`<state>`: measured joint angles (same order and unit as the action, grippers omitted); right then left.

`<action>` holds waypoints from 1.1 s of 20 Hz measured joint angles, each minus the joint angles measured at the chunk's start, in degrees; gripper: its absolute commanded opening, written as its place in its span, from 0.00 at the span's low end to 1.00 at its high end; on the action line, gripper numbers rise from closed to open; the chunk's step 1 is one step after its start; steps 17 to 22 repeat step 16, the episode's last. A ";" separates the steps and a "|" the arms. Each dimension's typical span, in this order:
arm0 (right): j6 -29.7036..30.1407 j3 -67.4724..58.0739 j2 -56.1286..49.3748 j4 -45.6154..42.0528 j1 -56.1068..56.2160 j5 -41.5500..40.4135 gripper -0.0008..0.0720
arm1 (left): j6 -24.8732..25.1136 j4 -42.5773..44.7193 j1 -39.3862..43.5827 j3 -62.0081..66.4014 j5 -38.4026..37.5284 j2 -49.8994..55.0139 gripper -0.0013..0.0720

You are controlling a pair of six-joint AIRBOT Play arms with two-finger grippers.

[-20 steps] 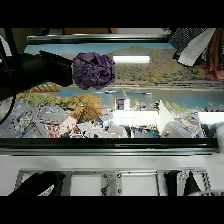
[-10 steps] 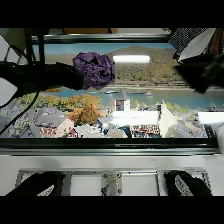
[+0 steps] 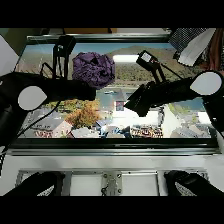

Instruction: Fold the clothes and pants, and hang the long-sleeved shirts on hangers.

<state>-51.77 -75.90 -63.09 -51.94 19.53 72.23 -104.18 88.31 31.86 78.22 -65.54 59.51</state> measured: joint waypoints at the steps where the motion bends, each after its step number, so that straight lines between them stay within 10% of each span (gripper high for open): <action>1: -0.33 0.00 -0.24 -0.46 0.44 -0.02 0.12 | -0.37 0.00 0.09 -1.20 0.33 -0.76 0.05; 22: -0.96 0.00 -0.83 -1.88 1.46 0.66 0.04 | -1.29 0.17 0.24 -7.13 5.62 -7.13 0.05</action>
